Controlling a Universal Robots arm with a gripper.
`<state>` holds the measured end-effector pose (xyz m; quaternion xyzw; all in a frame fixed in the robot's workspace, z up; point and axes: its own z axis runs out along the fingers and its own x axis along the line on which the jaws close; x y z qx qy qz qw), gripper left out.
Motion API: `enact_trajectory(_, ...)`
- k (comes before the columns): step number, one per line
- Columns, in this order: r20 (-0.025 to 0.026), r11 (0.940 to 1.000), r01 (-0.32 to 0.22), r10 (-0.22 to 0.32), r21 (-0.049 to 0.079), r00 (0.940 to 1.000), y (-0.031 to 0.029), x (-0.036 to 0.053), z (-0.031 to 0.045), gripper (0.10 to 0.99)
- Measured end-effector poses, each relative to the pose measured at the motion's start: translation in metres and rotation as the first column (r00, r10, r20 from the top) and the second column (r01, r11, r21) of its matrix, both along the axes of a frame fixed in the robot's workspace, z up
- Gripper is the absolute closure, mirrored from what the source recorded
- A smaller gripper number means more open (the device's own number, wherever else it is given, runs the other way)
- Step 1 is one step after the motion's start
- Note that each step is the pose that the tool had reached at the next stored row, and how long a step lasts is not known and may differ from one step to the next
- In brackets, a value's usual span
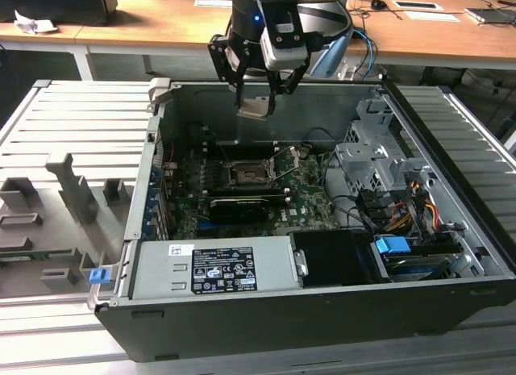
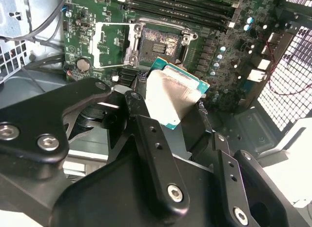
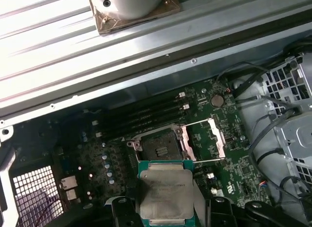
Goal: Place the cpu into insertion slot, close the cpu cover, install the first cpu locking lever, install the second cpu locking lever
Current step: 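Place the cpu into insertion slot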
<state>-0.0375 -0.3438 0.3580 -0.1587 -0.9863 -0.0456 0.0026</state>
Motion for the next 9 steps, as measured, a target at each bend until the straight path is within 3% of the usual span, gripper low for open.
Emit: enact_trajectory(9,0.0000,0.9993,0.037,-0.037,0.000,0.9993,0.0000,0.0000,-0.0005,0.557)
